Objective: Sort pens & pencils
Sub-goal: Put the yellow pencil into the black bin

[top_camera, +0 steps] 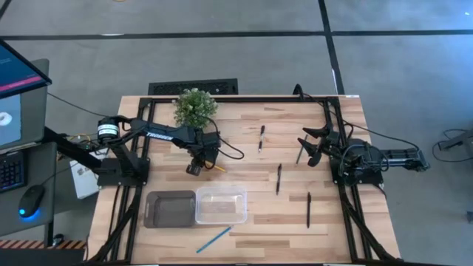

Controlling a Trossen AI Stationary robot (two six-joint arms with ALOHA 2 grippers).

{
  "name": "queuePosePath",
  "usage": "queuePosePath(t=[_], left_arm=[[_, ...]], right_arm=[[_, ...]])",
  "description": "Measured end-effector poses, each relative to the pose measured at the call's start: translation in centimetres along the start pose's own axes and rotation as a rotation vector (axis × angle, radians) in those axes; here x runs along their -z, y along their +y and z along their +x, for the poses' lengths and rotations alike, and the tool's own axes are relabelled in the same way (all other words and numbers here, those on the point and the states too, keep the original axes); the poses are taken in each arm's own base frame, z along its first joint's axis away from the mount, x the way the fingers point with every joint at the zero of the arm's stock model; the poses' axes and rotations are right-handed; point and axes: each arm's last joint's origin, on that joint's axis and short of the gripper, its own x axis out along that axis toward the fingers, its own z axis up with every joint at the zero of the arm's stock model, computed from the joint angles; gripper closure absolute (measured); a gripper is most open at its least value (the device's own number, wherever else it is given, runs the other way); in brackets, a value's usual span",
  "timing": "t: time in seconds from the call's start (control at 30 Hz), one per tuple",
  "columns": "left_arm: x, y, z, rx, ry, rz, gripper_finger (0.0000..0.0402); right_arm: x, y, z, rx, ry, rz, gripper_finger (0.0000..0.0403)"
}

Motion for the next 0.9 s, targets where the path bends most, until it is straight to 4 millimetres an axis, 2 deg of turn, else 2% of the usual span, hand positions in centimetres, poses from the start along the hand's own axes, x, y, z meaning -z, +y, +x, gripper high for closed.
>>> queuePosePath(t=[0.77,0.9], left_arm=[[-0.42,-0.71,0.08,-0.015,0.004,0.052,0.039],[-0.5,-0.69,0.08,0.002,-0.016,0.037,0.0392]], right_arm=[[0.0,0.0,0.0,0.0,0.0,0.0,0.0135],[0.01,0.0,0.0,0.001,0.0,-0.001,0.0135]])
